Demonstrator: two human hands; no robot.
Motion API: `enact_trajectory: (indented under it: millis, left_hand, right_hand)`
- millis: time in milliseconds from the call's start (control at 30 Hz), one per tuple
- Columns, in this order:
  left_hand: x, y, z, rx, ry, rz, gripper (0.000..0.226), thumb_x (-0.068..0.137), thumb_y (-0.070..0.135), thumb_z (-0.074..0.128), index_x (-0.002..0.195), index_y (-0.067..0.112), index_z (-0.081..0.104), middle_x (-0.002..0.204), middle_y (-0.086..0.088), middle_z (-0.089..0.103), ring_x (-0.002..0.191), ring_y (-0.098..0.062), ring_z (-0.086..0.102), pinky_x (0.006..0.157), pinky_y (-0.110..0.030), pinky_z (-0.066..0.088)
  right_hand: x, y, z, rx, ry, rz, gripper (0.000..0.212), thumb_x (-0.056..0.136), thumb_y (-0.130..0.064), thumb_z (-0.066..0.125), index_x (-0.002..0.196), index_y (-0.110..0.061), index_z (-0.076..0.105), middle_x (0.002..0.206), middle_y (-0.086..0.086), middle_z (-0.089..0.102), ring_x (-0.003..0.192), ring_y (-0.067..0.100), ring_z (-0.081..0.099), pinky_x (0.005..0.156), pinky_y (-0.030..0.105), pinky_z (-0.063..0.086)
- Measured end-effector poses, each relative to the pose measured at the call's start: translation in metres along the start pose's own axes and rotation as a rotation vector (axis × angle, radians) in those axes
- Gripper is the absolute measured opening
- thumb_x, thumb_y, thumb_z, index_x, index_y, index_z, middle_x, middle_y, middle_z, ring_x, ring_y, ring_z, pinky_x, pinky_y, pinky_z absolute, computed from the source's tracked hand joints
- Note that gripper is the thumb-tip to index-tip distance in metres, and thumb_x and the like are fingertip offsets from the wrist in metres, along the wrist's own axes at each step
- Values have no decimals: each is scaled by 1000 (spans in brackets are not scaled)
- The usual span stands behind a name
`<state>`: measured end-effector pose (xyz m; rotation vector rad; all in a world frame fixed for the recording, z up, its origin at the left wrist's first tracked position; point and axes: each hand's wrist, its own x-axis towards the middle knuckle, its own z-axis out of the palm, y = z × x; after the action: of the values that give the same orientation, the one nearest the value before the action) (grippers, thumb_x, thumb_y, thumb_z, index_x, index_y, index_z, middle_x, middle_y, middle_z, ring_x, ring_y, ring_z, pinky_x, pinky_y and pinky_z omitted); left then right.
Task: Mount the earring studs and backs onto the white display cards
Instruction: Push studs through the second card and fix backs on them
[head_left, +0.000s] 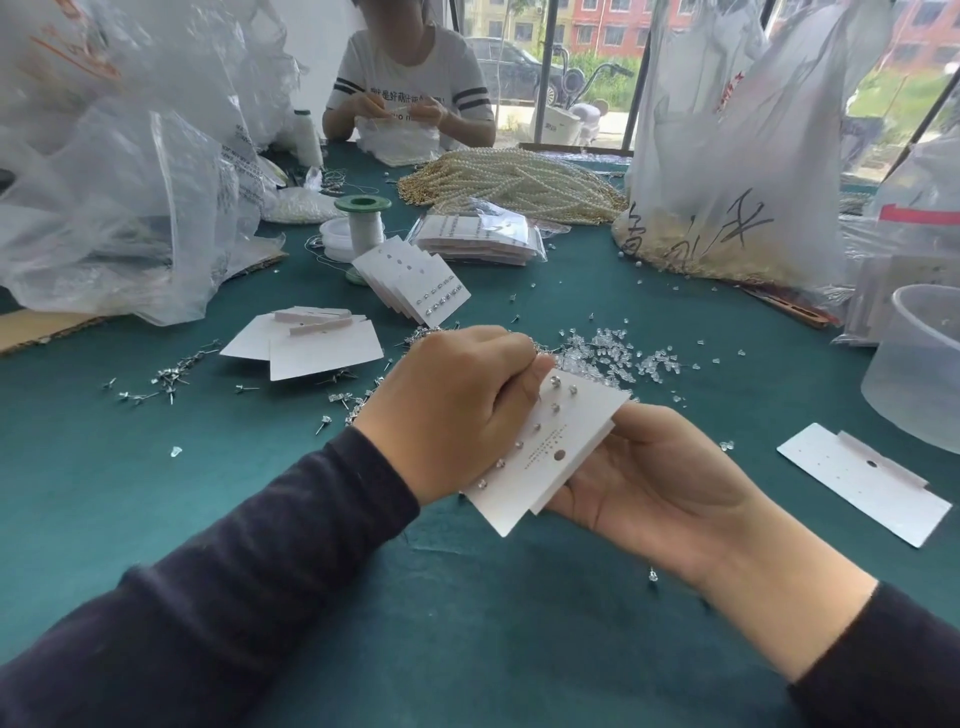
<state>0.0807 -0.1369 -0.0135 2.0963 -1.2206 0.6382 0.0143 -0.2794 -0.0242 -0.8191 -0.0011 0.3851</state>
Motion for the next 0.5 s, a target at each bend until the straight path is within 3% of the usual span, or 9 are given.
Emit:
enact_trajectory:
  millis: [133, 267, 400, 500]
  left_hand:
    - [0, -1, 0, 1, -2, 8, 33, 90, 22, 42, 58, 16, 34, 52, 2, 33, 47, -21, 32, 49, -29, 27]
    - [-1, -1, 1, 18, 12, -14, 35, 90, 21, 43, 57, 16, 34, 50, 3, 31, 46, -20, 30, 50, -28, 25]
    - [-1, 0, 0, 20, 27, -17, 35, 88, 23, 41, 54, 18, 32, 46, 3, 30, 43, -18, 27, 49, -26, 20]
    - [-1, 0, -1, 22, 29, -18, 37, 88, 21, 42, 53, 17, 33, 44, 2, 30, 41, -18, 26, 47, -26, 20]
  right_hand:
    - [0, 0, 0, 29, -7, -7, 48, 63, -13, 69, 109, -3, 63, 114, 17, 59, 103, 31, 56, 81, 46, 53]
    - [-2, 0, -1, 40, -42, -8, 56, 55, -13, 82, 107, -3, 65, 108, 15, 62, 98, 28, 58, 79, 43, 56]
    - [-1, 0, -2, 35, -43, -9, 53, 55, -13, 80, 106, -3, 66, 107, 14, 63, 100, 28, 57, 87, 47, 50]
    - [-1, 0, -2, 46, -51, -6, 55, 54, -13, 82, 106, -2, 66, 104, 14, 65, 92, 26, 62, 77, 42, 57]
